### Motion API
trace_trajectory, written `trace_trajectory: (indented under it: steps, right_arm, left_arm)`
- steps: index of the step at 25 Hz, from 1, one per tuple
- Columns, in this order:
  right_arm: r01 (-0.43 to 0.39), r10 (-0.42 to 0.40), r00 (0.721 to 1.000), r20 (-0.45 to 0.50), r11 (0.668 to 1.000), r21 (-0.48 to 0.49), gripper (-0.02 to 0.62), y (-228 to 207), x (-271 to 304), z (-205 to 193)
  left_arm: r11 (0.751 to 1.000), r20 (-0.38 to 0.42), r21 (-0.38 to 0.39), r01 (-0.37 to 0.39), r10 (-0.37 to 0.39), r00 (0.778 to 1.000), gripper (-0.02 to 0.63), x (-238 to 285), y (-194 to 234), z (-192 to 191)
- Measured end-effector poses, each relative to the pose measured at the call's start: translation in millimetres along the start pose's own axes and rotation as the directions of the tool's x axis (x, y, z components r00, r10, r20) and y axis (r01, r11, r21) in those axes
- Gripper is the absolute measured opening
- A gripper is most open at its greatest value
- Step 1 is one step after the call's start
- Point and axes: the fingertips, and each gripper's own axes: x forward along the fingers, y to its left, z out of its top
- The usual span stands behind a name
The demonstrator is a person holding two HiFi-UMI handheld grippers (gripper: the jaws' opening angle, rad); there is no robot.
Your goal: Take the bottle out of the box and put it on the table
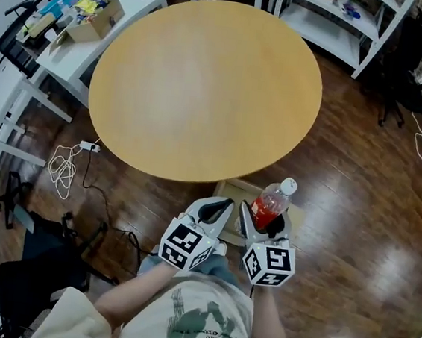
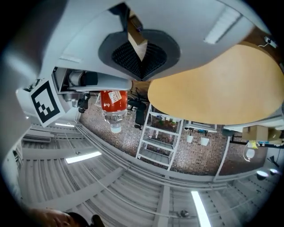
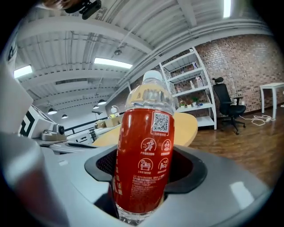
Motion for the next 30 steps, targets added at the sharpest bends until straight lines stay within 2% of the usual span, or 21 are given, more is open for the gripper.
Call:
trace_trajectory:
  steps: [6, 10, 14, 20, 30]
  right_arm:
    - [-0.106, 0.112, 0.992, 0.057, 0.989, -0.100, 0.314, 36, 23, 36]
    - [-0.145, 0.158, 0.985, 0.074, 0.978, -0.152, 0.314, 62, 42, 50]
    - [-0.165, 0.182, 0.980, 0.075, 0.967, -0.193, 0.314, 90, 68, 54]
    - [-0.156, 0.178, 0.981, 0.080, 0.962, -0.226, 0.316, 127, 112, 53]
    - [-0.092, 0.126, 0.985, 0.116, 0.961, -0.262, 0.307, 161, 204, 60]
  left_arm:
    - [0.996, 0.073, -0.007, -0.087, 0.087, 0.994, -0.009, -21, 22, 30]
    - [0.991, 0.099, -0.022, -0.129, 0.131, 0.986, -0.009, -40, 39, 36]
    - [0.986, 0.131, -0.076, -0.150, 0.160, 0.978, -0.009, -59, 70, 42]
    - [0.982, 0.157, -0.098, -0.161, 0.175, 0.972, -0.009, -68, 127, 50]
    - [0.983, 0.136, -0.086, -0.161, 0.171, 0.976, -0.009, -75, 211, 62]
